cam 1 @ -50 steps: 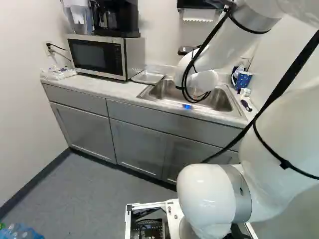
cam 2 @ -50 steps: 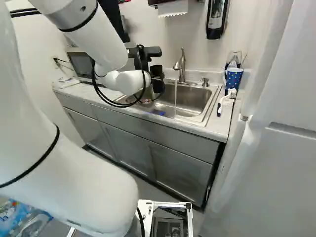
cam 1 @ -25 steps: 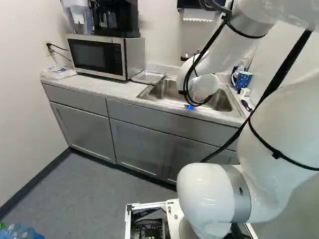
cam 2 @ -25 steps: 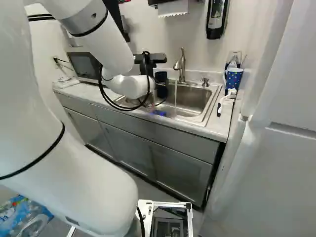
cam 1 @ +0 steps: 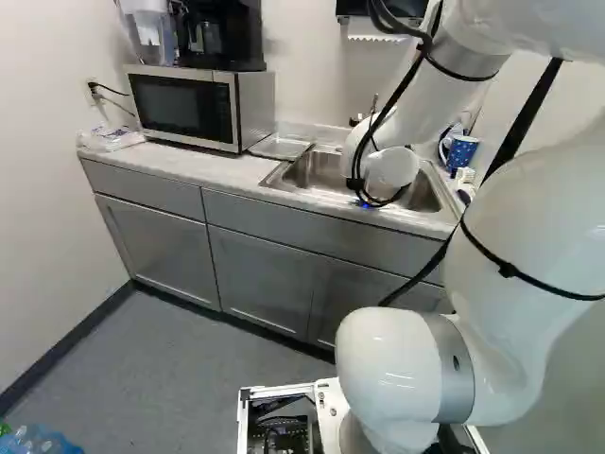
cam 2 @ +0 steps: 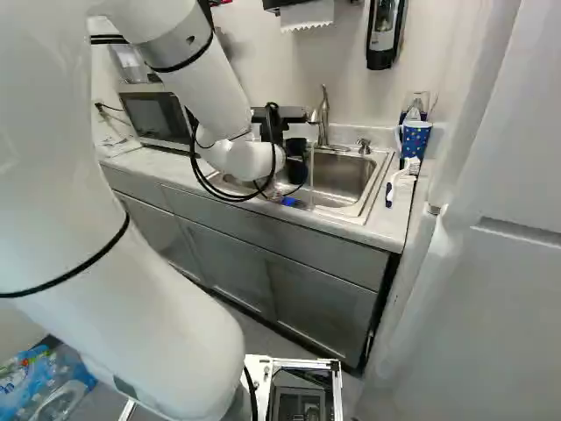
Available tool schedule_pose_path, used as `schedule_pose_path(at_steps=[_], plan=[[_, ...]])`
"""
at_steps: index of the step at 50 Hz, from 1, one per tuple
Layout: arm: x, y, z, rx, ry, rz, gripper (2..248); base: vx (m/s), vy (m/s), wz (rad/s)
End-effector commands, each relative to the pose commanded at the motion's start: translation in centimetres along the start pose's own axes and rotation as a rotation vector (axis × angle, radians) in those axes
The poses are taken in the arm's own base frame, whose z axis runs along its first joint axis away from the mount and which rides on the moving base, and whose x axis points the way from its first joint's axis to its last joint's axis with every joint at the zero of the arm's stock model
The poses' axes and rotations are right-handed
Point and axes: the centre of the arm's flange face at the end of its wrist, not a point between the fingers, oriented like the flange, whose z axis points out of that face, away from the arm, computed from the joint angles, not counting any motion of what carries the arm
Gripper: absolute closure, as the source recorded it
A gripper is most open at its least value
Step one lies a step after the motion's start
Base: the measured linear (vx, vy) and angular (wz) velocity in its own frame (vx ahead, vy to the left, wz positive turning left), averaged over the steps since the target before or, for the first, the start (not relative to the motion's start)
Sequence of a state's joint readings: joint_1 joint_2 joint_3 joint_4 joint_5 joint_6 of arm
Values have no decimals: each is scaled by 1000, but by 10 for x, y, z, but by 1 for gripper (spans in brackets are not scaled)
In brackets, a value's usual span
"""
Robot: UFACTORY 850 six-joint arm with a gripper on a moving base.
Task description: Rinse the cup and place it in the tray
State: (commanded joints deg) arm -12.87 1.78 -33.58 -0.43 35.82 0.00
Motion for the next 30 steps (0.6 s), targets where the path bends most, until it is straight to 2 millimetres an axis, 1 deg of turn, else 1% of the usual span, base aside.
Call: schedule_pose_path(at_steps=[18, 30], plan=[[-10, 23, 26, -46, -27, 17, 139, 0, 0, 0], [-8, 24, 27, -49, 13, 17, 139, 0, 0, 0]])
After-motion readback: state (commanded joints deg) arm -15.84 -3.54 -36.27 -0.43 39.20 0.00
